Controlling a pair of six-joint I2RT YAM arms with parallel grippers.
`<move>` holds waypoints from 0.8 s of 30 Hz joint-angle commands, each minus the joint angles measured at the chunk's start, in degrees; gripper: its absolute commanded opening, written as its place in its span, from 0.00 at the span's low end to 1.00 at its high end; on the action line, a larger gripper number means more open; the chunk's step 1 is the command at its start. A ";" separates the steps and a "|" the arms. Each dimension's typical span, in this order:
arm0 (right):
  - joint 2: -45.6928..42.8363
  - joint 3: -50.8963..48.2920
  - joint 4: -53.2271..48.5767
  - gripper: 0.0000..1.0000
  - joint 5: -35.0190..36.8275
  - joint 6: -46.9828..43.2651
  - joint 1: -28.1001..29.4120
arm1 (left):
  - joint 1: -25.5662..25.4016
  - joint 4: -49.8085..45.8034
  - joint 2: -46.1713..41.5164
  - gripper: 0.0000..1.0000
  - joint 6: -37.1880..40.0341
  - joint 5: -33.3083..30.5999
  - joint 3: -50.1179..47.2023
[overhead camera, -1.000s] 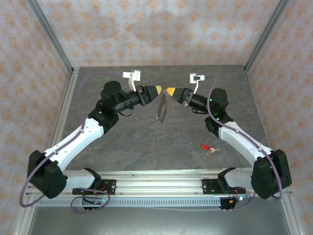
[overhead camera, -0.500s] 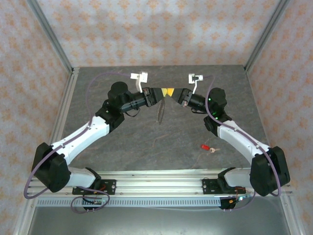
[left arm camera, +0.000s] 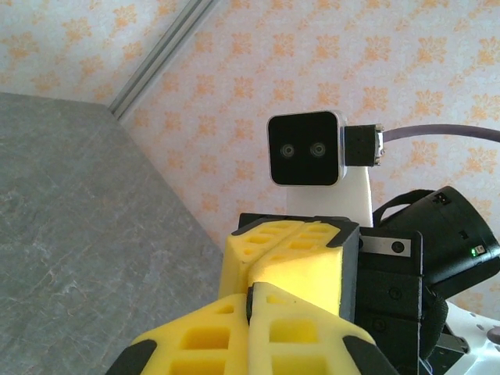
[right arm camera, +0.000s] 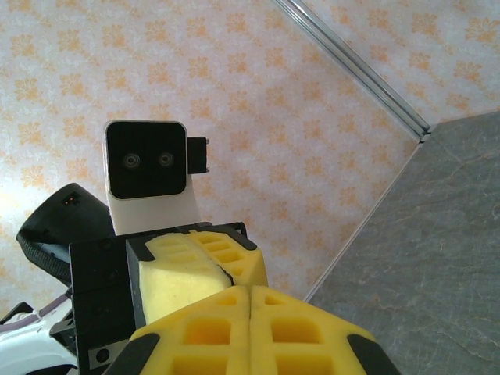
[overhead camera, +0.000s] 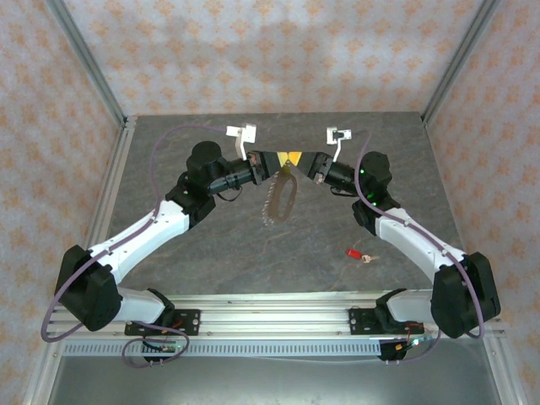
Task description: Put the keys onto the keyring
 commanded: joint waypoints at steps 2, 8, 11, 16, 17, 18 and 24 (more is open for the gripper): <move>-0.50 -0.06 0.61 0.00 1.06 -1.74 0.38 | -2.55 -0.45 -1.24 0.04 2.78 4.36 0.65; -0.48 0.00 0.10 0.00 1.15 -1.76 0.37 | -2.63 -6.26 -0.40 0.11 5.95 3.45 2.08; -0.49 0.00 -0.08 0.00 1.15 -1.72 0.47 | -2.72 -8.70 0.19 0.09 7.72 2.69 2.33; -0.42 0.00 -0.52 0.00 1.33 -1.58 0.44 | -2.66 -11.92 1.05 0.00 11.41 1.87 2.81; -0.38 0.06 -0.61 0.00 1.33 -1.52 0.42 | -2.71 -12.38 1.28 0.00 11.88 1.78 2.91; -0.37 0.00 -0.77 0.00 1.42 -1.50 0.42 | -2.73 -12.65 1.48 0.00 12.29 1.78 3.00; -0.10 0.00 -0.93 0.00 2.20 -1.12 0.42 | -2.77 -17.19 3.11 0.02 14.52 2.38 5.31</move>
